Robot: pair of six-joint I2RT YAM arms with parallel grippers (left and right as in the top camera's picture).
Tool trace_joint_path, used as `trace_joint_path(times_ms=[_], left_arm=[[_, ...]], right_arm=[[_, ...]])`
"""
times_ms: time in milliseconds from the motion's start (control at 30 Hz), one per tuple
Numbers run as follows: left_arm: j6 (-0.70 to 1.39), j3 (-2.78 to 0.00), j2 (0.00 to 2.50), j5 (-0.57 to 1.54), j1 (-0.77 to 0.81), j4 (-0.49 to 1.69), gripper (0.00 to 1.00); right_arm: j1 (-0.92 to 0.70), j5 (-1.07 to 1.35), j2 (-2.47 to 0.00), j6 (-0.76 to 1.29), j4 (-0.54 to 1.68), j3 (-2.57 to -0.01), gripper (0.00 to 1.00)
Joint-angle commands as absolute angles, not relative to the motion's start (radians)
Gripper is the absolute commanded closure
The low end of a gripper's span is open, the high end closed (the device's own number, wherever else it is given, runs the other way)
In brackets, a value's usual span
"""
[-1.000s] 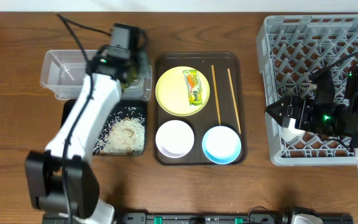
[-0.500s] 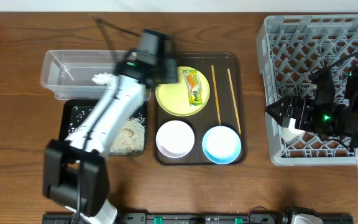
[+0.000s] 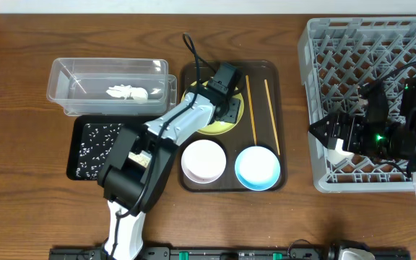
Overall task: Sort waste into correct bins and load items into the dishwasher rack
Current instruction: 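Grasp the green snack wrapper on the yellow plate with left gripper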
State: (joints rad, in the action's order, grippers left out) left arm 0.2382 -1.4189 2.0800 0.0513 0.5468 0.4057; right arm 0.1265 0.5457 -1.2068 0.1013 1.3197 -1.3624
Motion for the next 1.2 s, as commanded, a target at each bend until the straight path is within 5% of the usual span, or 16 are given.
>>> trace_joint_path(times_ms=[0,167,600,833,933,1033,1167], left_arm=[[0.237,-1.422,2.09,0.034,0.542,0.402,0.55],[0.237,-1.423,2.079,0.044,0.539,0.413,0.94],[0.237,-1.456,1.674,-0.031,0.346,0.664,0.94],[0.218,-1.43,1.702,-0.055,0.174,0.68,0.94],[0.213,-1.43,1.72,0.095,0.146,0.688,0.94],[0.153,-1.431,1.702,0.241,0.179,0.69,0.83],[0.108,-1.431,1.67,0.184,0.295,0.694,0.62]], right_arm=[[0.117,0.547,-1.203,0.096,1.321,-1.378,0.07],[0.117,0.542,-1.203,0.096,1.321,-1.378,0.07],[0.117,0.52,-1.203,0.096,1.322,-1.378,0.06],[0.117,0.521,-1.203,0.096,1.325,-1.378,0.07],[0.117,0.52,-1.203,0.096,1.332,-1.378,0.06],[0.117,0.52,-1.203,0.096,1.333,-1.378,0.06],[0.117,0.52,-1.203,0.096,1.332,-1.378,0.06]])
